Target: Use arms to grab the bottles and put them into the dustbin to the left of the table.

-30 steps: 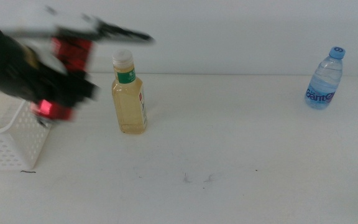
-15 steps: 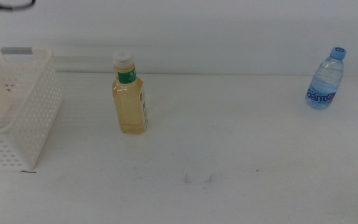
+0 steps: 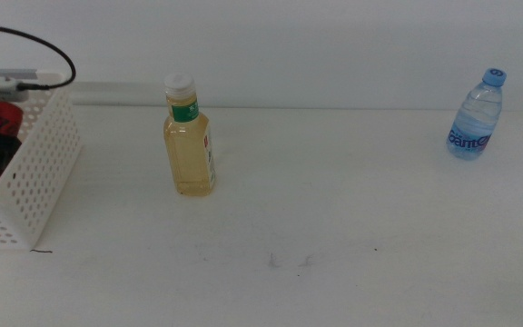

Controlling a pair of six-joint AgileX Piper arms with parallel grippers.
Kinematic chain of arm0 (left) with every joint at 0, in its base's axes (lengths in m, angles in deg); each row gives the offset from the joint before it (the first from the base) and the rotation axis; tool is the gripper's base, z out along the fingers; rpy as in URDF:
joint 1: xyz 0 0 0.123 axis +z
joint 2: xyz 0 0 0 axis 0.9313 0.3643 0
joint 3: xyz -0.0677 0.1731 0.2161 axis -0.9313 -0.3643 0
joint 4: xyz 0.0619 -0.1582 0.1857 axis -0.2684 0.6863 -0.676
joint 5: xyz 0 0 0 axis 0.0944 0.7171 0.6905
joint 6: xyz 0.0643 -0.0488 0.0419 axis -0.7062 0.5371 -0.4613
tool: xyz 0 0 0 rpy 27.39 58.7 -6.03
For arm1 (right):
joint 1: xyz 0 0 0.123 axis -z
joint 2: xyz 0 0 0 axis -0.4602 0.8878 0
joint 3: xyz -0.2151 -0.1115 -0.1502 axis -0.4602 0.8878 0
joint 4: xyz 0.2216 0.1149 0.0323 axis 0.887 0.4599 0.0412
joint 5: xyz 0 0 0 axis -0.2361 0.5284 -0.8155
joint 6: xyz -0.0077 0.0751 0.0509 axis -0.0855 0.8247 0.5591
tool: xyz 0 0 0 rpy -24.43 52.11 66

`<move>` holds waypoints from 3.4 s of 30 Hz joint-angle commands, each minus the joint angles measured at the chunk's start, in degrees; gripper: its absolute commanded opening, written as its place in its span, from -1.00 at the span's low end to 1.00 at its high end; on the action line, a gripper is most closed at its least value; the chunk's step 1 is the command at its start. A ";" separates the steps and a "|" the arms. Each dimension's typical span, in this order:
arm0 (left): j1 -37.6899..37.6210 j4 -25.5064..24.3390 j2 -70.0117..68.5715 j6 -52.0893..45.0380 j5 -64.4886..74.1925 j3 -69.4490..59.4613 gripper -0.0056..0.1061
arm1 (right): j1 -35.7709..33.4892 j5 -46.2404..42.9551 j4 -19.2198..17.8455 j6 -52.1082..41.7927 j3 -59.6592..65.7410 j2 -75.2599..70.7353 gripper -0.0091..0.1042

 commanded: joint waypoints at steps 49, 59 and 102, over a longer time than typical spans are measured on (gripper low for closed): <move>-33.32 -22.99 -63.49 40.85 -61.68 -70.98 0.51 | 0.40 -0.39 -0.75 -0.26 0.23 -0.20 0.72; -33.67 -4.88 -63.49 24.75 -71.03 -73.99 0.58 | 0.40 -0.39 -0.75 -0.26 0.23 -0.20 0.72; -42.36 3.91 -10.52 23.95 -104.49 -56.35 0.76 | 0.40 -0.39 -0.75 -0.26 0.23 -0.20 0.72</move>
